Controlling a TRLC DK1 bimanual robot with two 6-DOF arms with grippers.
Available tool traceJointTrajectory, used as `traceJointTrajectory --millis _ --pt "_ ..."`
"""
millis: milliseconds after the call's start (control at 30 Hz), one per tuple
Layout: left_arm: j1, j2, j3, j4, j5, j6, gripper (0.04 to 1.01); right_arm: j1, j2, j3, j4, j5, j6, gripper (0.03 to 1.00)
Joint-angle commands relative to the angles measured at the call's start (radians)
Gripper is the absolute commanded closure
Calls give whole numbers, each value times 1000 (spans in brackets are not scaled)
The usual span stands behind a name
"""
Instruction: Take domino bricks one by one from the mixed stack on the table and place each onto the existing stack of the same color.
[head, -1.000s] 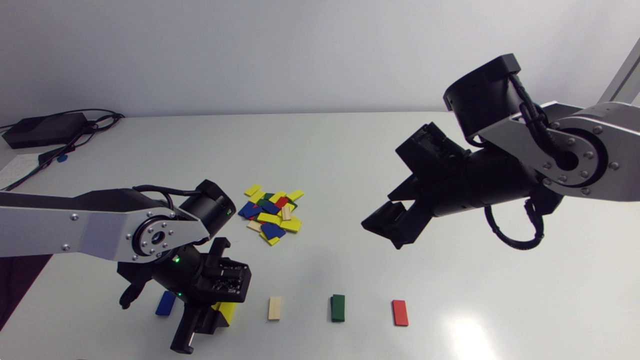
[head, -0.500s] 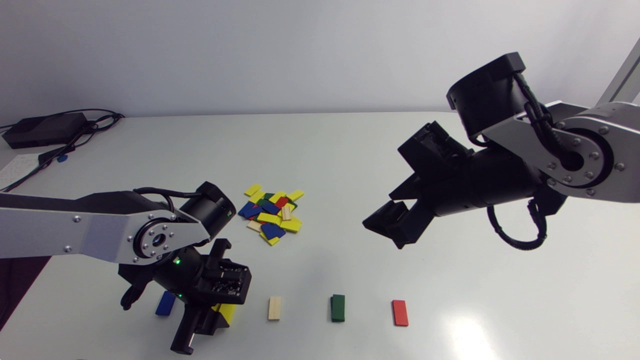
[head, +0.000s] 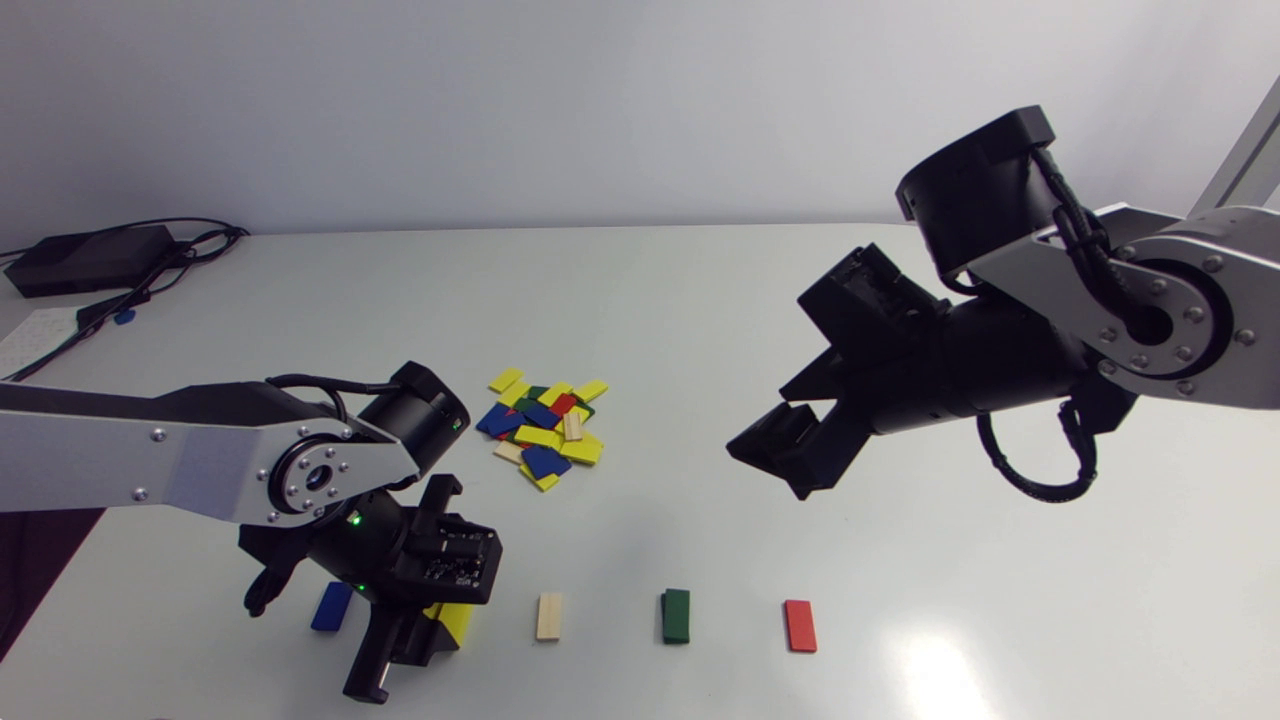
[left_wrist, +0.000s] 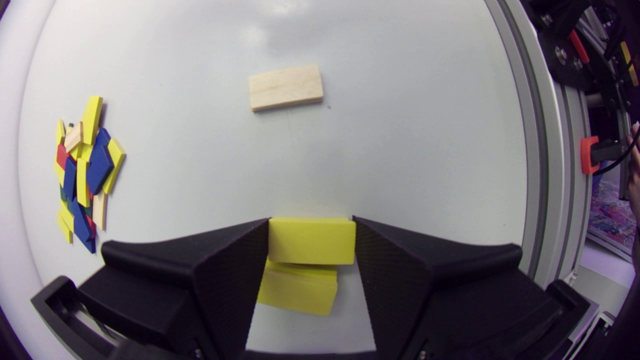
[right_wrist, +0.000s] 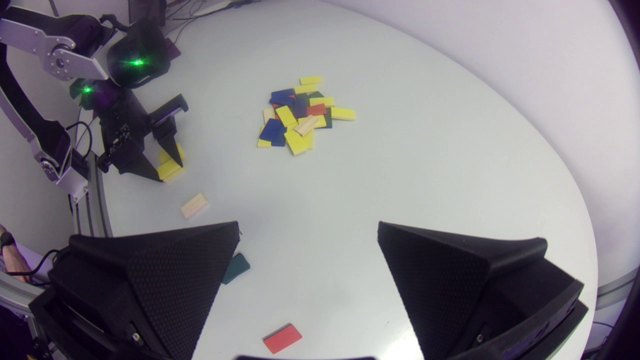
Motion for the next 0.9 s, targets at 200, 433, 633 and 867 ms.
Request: traceJointTrajectory --millis 200,433,633,867 --pt "14 27 -25 3 -8 41 226 -8 -12 -10 -9 -4 -13 66" --pt "14 19 -17 3 -10 41 126 -8 -12 -6 -9 -2 -13 66" --pt "18 30 -23 3 -13 53 126 -8 -14 -7 -10 -2 -11 66" --pt "28 71 -29 19 -18 67 138 -5 -14 -15 -4 -2 -5 66"
